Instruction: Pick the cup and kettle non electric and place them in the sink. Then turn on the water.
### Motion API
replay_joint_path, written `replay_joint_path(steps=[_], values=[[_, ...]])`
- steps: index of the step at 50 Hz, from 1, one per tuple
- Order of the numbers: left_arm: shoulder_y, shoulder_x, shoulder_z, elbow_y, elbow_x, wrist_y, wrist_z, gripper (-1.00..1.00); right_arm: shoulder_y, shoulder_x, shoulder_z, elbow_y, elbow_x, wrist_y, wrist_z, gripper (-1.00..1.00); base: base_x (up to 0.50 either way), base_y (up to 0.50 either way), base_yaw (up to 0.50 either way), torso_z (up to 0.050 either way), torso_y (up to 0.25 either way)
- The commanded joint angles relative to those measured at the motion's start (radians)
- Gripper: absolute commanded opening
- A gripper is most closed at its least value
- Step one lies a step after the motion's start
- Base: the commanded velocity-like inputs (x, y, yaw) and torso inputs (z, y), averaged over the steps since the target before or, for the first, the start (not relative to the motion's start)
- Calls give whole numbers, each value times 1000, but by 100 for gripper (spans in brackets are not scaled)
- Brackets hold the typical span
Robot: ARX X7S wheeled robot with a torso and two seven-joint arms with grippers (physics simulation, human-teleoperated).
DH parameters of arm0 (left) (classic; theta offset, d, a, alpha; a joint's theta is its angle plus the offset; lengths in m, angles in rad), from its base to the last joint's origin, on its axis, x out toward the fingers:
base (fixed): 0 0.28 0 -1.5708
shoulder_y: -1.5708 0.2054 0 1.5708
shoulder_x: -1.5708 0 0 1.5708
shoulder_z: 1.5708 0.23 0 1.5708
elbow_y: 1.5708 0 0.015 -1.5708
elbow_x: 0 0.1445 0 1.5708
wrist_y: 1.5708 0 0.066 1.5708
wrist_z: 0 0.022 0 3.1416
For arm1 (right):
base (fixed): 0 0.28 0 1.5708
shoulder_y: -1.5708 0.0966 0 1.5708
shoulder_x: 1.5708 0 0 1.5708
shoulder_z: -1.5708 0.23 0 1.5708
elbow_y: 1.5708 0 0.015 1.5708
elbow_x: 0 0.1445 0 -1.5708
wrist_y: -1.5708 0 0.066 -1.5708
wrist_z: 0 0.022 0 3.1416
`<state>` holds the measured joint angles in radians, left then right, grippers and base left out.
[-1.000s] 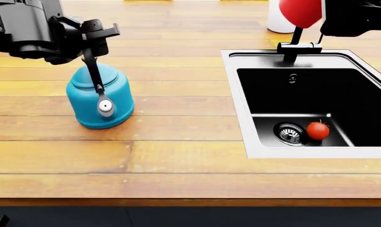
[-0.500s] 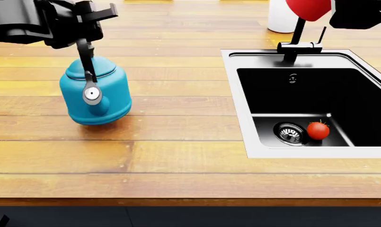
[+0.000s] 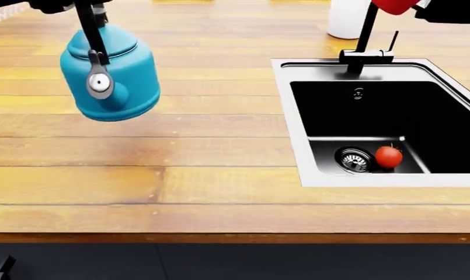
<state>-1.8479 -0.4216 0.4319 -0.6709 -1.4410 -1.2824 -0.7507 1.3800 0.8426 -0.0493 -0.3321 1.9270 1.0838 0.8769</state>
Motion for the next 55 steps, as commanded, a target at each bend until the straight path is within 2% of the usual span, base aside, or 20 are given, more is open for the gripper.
replay_joint_path(steps=[1, 12, 28, 37, 55], values=[[-29, 1, -20, 29, -8, 5, -1, -100, 11, 12, 0, -3, -5, 6, -7, -100, -324, -243, 0, 0, 0], [-39, 8, -8, 21, 1, 12, 17, -100, 5, 27, 6, -3, 0, 0, -11, -100, -255, -314, 0, 0, 0], [-39, 7, 2, 14, 7, 22, 29, -100, 9, 25, -5, 9, -30, -5, -23, -100, -22, -485, 0, 0, 1], [-46, 6, 1, 14, 6, 27, 30, -100, 73, 15, -55, 94, -182, 29, -125, -100, 1, -500, 0, 0, 1], [-57, -24, -14, 38, -15, 19, -6, -100, 190, 4, -168, 219, -354, 87, -276, -100, 1, -466, 0, 0, 1]])
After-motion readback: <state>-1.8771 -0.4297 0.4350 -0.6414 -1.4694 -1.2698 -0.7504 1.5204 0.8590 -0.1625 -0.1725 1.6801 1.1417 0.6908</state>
